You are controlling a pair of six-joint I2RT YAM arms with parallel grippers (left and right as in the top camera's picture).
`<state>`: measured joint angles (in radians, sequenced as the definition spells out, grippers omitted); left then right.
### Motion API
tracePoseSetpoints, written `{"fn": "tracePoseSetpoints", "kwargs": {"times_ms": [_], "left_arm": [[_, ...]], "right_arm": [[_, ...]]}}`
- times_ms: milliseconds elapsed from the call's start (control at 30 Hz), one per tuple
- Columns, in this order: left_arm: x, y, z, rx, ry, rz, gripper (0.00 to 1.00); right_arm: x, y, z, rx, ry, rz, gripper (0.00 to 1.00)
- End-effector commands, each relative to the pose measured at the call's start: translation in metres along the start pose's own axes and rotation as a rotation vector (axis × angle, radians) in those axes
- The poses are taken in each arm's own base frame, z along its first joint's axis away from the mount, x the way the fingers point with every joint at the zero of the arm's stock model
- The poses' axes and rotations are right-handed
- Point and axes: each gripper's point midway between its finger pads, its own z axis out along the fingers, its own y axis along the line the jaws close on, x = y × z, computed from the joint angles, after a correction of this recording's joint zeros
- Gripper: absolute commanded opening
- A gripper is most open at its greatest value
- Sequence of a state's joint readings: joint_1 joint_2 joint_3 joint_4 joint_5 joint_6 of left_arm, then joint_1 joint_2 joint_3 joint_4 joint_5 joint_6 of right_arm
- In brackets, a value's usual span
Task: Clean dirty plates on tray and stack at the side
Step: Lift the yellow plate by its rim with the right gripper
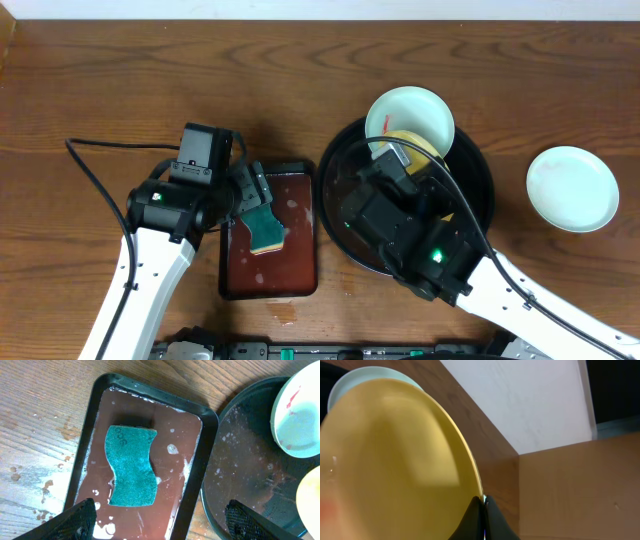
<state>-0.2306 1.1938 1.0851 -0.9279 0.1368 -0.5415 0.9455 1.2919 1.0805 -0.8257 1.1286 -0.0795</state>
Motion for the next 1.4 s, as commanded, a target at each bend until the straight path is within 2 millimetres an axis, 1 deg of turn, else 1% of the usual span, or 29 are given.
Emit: {"fn": "tracePoseSetpoints", "kwargs": {"times_ms": [0, 233, 300, 1100, 1133, 1167, 1200, 1233, 1267, 1300, 1333, 1367], "left_arm": [[0.0, 0.0, 0.0, 0.005, 0.005, 0.009, 0.84], [0.0, 0.0, 0.0, 0.005, 0.005, 0.009, 0.83], [0.0, 0.0, 0.0, 0.005, 0.005, 0.009, 0.83], [0.0, 0.0, 0.0, 0.005, 0.005, 0.009, 0.84], [0.0, 0.0, 0.0, 0.005, 0.005, 0.009, 0.84], [0.0, 0.0, 0.0, 0.005, 0.005, 0.009, 0.84], [0.0, 0.0, 0.0, 0.005, 0.004, 0.009, 0.84], [0.0, 0.0, 0.0, 0.005, 0.005, 0.009, 0.84], [0.0, 0.0, 0.0, 0.005, 0.005, 0.009, 0.84], [0.0, 0.0, 0.0, 0.005, 0.004, 0.009, 0.84], [0.0, 0.0, 0.0, 0.005, 0.005, 0.009, 0.84], [0.0, 0.0, 0.0, 0.005, 0.005, 0.009, 0.84]], "right_arm": [[-0.008, -0.014, -0.009, 0.051, -0.029, -0.007, 0.01], [-0.014, -0.007, -0.017, 0.034, -0.06, -0.019, 0.01], [-0.014, -0.008, -0.018, 0.043, -0.062, -0.021, 0.01], [-0.014, -0.008, -0.019, 0.04, -0.064, -0.037, 0.01], [-0.012, -0.011, -0.018, 0.06, -0.055, -0.082, 0.01], [-0.01, -0.022, -0.016, 0.117, -0.037, -0.101, 0.01], [-0.007, -0.036, -0.014, 0.191, -0.017, -0.072, 0.01], [-0.007, -0.04, -0.012, 0.205, -0.011, -0.043, 0.01], [-0.009, -0.035, -0.009, 0.169, -0.016, -0.03, 0.01], [-0.011, -0.023, -0.008, 0.1, -0.027, -0.065, 0.01], [-0.011, -0.016, -0.009, 0.067, -0.033, -0.108, 0.01], [-0.011, -0.018, -0.009, 0.076, -0.029, -0.115, 0.01]]}}
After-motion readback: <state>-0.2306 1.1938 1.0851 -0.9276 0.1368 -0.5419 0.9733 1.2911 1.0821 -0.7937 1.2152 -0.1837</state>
